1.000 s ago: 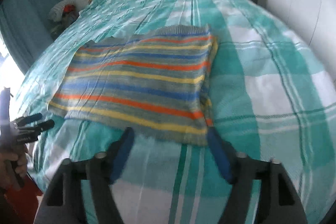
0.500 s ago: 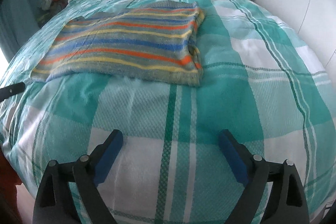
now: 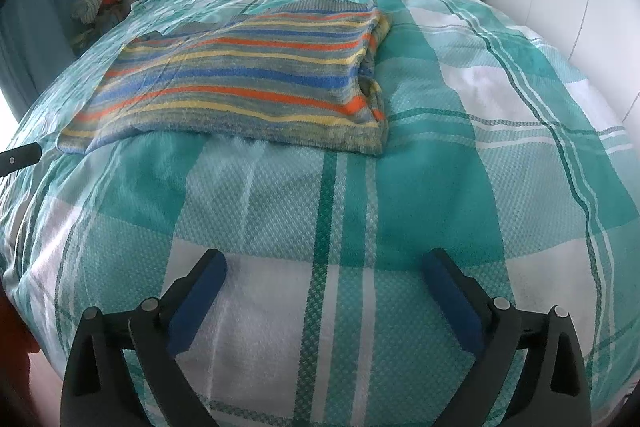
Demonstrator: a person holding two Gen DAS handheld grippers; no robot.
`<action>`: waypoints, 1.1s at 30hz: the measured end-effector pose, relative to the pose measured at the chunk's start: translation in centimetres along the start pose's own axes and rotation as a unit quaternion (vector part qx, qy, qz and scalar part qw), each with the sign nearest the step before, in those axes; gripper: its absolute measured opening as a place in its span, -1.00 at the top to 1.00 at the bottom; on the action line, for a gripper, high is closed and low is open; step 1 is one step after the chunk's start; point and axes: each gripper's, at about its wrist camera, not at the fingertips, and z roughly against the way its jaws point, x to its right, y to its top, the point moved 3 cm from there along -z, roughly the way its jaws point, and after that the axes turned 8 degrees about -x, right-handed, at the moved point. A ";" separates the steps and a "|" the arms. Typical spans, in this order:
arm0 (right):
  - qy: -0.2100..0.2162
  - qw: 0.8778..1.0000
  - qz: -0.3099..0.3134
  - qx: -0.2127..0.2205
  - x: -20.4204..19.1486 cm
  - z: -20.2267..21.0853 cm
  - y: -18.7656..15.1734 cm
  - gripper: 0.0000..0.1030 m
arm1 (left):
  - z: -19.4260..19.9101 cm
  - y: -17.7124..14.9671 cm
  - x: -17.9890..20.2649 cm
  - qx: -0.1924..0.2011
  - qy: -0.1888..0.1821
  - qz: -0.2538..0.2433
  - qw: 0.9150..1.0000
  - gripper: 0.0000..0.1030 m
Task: Fold small clothes
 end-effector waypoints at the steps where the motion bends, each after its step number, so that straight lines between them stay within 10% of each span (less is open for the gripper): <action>1: -0.001 1.000 0.000 0.000 0.0 0.0 0.0 -0.94 | 0.0 0.0 0.1 0.000 0.000 -0.001 1.000 -0.87; 28: -0.009 1.000 0.006 -0.008 -0.3 -0.2 0.3 -0.99 | -1.3 -2.2 4.9 -0.020 0.025 -0.082 0.996 -0.87; 33: 0.041 0.998 -0.038 0.016 1.9 2.5 1.4 -0.90 | -0.6 -1.8 9.5 -0.005 -0.010 -0.146 0.989 -0.87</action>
